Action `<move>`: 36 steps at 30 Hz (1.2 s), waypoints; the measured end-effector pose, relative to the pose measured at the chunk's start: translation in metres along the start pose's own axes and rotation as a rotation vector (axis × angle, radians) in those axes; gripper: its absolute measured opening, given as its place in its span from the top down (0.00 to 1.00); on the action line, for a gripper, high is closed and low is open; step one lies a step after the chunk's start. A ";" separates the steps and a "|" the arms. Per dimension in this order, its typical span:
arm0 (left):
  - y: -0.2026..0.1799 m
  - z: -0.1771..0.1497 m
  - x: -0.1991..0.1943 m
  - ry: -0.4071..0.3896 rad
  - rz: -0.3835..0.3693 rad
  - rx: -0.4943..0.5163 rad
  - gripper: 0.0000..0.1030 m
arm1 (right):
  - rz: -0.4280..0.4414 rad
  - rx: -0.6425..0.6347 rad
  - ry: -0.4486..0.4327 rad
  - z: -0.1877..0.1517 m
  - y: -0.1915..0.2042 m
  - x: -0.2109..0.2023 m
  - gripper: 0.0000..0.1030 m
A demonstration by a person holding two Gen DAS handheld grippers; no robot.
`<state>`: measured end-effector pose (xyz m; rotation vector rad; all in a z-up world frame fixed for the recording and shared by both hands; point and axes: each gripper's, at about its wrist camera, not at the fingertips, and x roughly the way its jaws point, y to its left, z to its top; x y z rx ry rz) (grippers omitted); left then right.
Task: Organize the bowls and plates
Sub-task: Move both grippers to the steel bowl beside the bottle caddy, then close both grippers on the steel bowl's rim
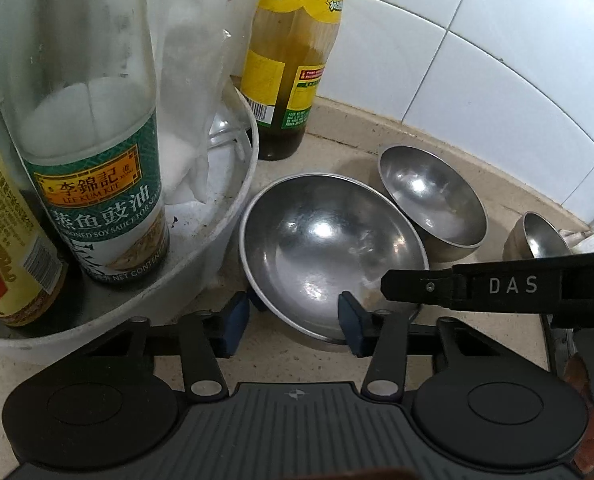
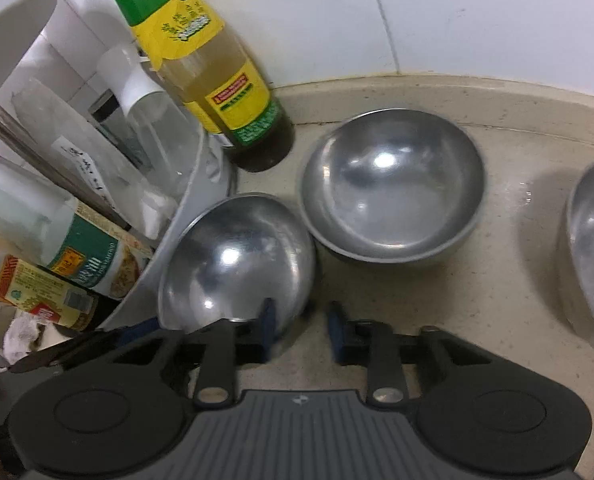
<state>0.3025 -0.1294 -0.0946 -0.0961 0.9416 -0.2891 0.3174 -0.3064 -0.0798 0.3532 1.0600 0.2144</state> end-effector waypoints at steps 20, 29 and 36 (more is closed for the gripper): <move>-0.060 -0.054 -0.035 0.075 -0.153 0.226 0.61 | -0.055 0.062 0.037 -0.074 -0.026 -0.082 0.82; -0.088 -0.078 -0.031 0.129 -0.172 0.325 0.60 | -0.070 0.145 0.045 -0.117 -0.051 -0.103 0.81; -0.083 -0.076 -0.045 0.104 -0.163 0.309 0.58 | -0.068 0.170 0.020 -0.125 -0.053 -0.109 0.74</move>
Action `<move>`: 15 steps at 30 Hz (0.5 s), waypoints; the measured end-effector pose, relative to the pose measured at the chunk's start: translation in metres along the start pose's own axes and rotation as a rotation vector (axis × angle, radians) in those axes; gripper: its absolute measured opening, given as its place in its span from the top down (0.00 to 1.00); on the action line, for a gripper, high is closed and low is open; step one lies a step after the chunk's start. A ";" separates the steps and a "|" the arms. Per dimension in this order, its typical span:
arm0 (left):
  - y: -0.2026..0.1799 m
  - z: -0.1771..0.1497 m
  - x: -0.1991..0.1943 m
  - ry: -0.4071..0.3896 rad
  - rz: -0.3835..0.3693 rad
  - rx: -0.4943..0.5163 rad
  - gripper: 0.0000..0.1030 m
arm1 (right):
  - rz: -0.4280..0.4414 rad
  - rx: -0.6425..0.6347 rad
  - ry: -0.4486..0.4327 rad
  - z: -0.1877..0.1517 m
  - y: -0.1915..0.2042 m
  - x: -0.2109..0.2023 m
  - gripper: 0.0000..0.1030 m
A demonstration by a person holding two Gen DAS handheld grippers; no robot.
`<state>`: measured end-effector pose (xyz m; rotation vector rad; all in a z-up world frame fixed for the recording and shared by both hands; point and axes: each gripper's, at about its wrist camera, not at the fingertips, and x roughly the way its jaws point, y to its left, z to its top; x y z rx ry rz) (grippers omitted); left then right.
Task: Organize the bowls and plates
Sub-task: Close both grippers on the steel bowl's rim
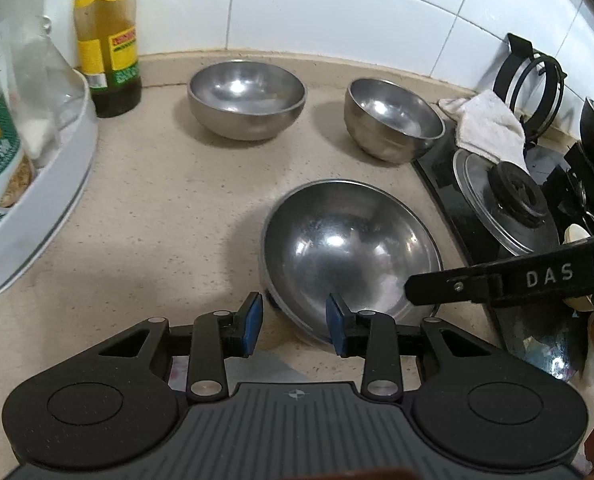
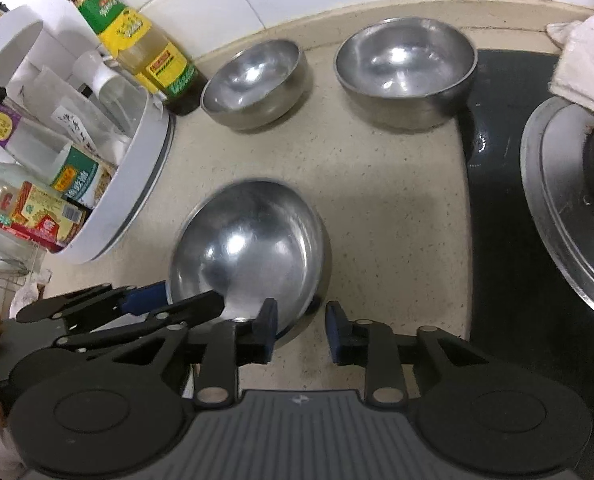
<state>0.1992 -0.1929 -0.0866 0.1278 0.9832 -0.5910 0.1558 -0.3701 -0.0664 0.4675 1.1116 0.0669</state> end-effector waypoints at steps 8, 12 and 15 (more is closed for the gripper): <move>0.006 0.001 -0.017 -0.036 0.038 -0.003 0.58 | -0.016 -0.012 -0.030 0.002 -0.002 -0.015 0.73; 0.005 0.004 -0.021 -0.049 0.053 0.004 0.58 | -0.018 -0.027 -0.045 0.003 0.000 -0.020 0.73; 0.000 0.007 -0.023 -0.058 0.064 0.015 0.57 | -0.018 -0.042 -0.054 0.005 0.002 -0.024 0.73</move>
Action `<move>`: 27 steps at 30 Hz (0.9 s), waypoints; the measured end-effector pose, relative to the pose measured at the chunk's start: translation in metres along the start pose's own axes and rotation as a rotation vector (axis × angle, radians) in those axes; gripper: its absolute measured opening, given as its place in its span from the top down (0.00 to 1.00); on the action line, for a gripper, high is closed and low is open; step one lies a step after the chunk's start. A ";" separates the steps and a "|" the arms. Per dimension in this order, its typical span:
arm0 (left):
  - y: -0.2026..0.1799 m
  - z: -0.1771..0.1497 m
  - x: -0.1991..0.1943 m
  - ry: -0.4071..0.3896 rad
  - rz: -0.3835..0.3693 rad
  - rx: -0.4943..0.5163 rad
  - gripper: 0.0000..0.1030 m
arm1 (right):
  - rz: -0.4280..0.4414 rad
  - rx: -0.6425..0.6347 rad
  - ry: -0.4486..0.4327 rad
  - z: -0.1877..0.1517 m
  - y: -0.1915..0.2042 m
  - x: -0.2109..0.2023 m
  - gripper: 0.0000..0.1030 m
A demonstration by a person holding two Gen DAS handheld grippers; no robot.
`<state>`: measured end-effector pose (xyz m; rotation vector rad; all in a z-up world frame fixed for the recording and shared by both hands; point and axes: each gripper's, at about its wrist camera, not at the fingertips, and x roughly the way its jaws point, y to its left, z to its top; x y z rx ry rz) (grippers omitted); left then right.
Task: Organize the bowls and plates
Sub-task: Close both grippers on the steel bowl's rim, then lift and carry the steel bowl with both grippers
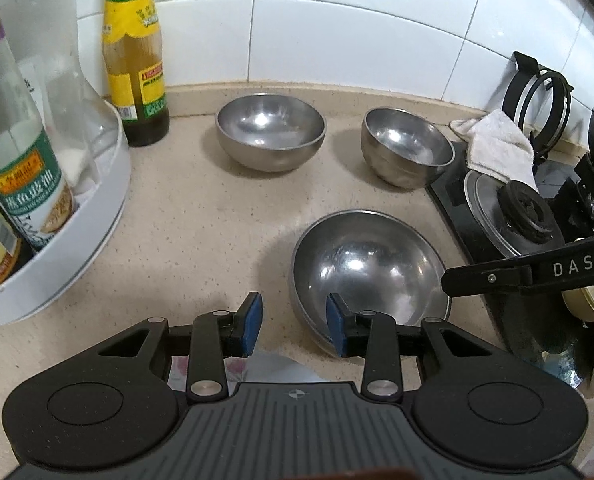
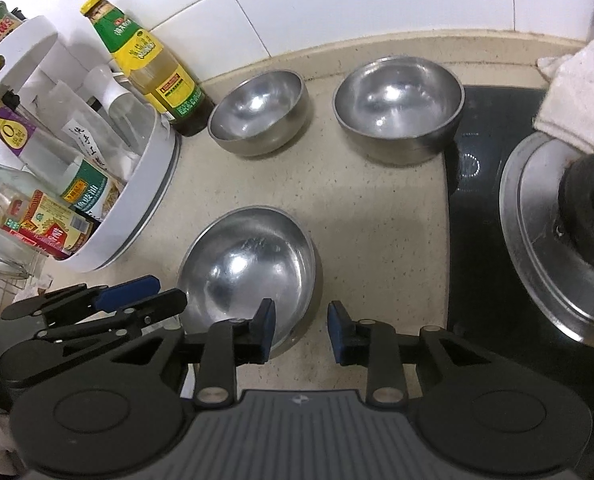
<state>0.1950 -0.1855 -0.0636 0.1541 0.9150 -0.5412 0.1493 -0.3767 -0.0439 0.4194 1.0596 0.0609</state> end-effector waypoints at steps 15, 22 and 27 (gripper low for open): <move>-0.012 0.030 -0.002 -0.074 0.099 0.067 0.31 | 0.002 -0.088 -0.041 0.030 0.012 -0.005 0.73; -0.009 0.060 0.023 -0.087 0.165 0.073 0.20 | -0.008 -0.143 -0.076 0.078 0.019 0.004 0.71; 0.007 0.083 0.048 -0.080 0.193 0.013 0.15 | -0.042 -0.245 -0.097 0.130 0.025 0.023 0.61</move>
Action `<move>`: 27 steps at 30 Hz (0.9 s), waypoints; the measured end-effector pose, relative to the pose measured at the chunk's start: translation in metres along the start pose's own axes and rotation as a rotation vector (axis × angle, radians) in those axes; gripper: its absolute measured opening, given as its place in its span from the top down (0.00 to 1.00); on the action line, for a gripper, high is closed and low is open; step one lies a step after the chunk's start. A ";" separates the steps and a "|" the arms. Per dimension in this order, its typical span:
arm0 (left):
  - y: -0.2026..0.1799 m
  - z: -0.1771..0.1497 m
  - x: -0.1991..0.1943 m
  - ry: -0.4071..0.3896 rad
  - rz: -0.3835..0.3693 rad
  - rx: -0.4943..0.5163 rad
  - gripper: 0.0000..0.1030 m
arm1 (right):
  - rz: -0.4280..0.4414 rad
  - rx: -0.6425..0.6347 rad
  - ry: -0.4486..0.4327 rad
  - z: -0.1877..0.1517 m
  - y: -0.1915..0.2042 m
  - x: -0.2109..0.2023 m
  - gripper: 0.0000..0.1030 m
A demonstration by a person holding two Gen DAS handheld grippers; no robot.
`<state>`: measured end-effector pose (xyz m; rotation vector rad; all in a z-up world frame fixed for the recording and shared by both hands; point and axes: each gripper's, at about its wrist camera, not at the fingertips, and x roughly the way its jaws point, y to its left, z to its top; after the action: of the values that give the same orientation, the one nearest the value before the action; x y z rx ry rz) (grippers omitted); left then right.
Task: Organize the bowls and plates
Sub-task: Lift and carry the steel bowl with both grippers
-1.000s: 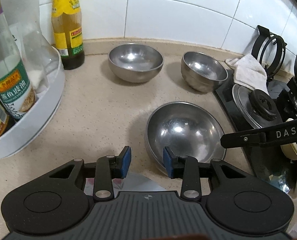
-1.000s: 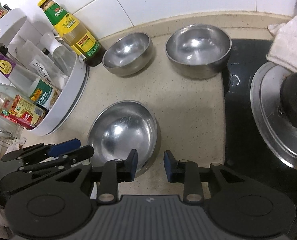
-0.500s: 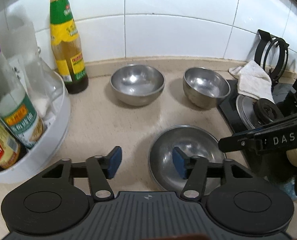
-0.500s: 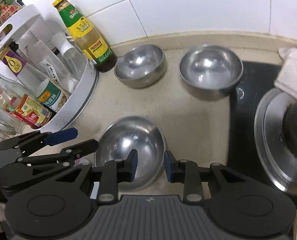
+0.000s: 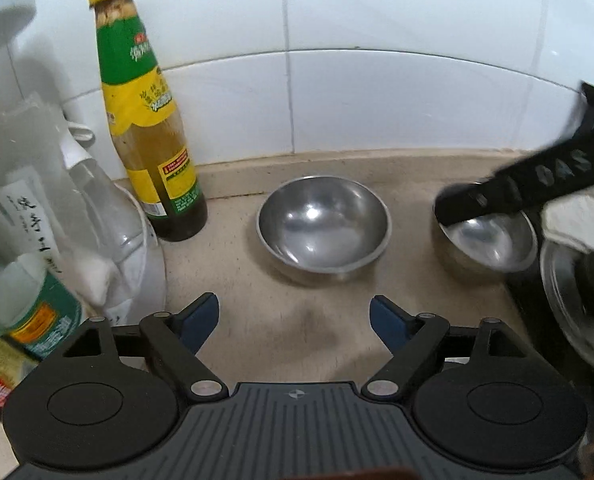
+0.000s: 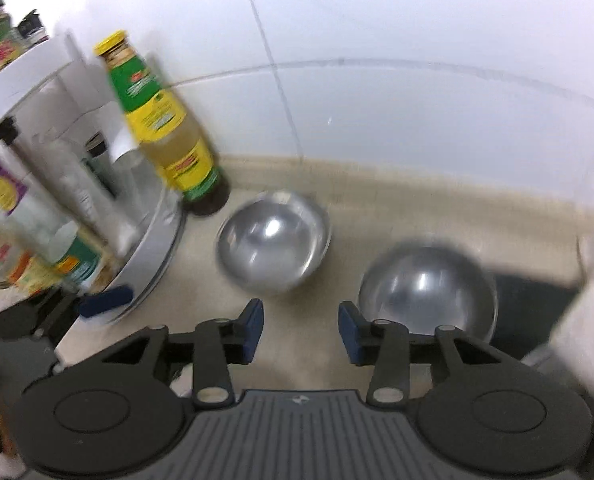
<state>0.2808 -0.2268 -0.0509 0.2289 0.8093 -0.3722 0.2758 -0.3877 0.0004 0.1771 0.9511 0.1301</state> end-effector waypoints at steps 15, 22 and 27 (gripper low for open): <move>0.024 0.034 0.081 0.104 0.004 -0.149 0.20 | 0.034 -0.102 0.157 0.063 -0.016 0.120 0.65; 0.031 0.028 0.111 0.160 -0.065 -0.187 0.59 | 0.021 -0.098 0.218 0.049 -0.016 0.139 0.86; 0.024 0.029 0.105 0.156 -0.050 -0.138 0.65 | 0.026 -0.093 0.211 0.042 -0.016 0.137 0.87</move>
<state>0.3756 -0.2389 -0.1077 0.1096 0.9917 -0.3469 0.3897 -0.3812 -0.0882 0.0911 1.1510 0.2198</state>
